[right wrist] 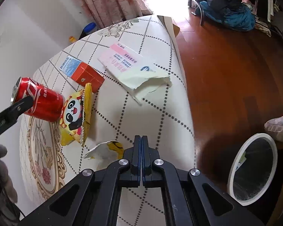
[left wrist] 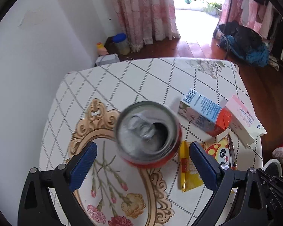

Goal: Collect trash
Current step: 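Grasp the red cola can with the left tool while the right tool grasps a wrapper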

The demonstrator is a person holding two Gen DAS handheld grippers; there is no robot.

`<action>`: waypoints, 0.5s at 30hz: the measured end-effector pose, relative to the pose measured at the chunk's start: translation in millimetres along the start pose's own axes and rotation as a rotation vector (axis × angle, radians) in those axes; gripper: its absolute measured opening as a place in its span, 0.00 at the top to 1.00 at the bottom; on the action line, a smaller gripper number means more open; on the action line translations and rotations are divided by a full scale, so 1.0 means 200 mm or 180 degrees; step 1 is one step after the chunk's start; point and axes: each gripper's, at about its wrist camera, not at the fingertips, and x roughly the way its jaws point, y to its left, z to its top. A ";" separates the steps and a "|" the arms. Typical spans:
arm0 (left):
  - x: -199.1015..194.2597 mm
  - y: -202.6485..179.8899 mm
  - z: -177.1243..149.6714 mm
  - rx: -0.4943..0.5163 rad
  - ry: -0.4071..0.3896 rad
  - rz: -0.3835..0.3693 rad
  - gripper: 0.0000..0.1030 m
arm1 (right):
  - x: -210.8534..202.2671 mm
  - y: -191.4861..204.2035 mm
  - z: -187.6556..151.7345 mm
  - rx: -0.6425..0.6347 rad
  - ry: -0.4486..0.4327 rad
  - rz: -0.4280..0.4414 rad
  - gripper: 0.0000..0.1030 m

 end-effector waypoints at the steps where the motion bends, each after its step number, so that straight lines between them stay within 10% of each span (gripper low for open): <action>1: 0.01 -0.01 0.01 0.0012 0.0004 0.0007 0.04 | -0.01 -0.01 -0.01 0.0052 0.0005 0.0057 1.00; 3: 0.04 -0.01 0.03 0.0013 -0.0002 -0.0009 0.05 | -0.02 -0.02 -0.01 0.0163 0.0048 0.0220 0.99; 6: 0.06 0.00 0.04 -0.0004 -0.0033 -0.0020 0.36 | 0.00 -0.04 -0.02 0.0385 0.0239 0.0436 0.95; 10: 0.03 0.02 0.03 0.0015 -0.0136 0.0014 0.36 | 0.03 -0.05 -0.03 0.0515 0.0344 0.0530 0.69; 15: -0.06 0.10 -0.09 -0.0073 -0.0256 0.0174 0.36 | 0.08 -0.04 -0.07 0.0582 0.0451 0.0547 0.65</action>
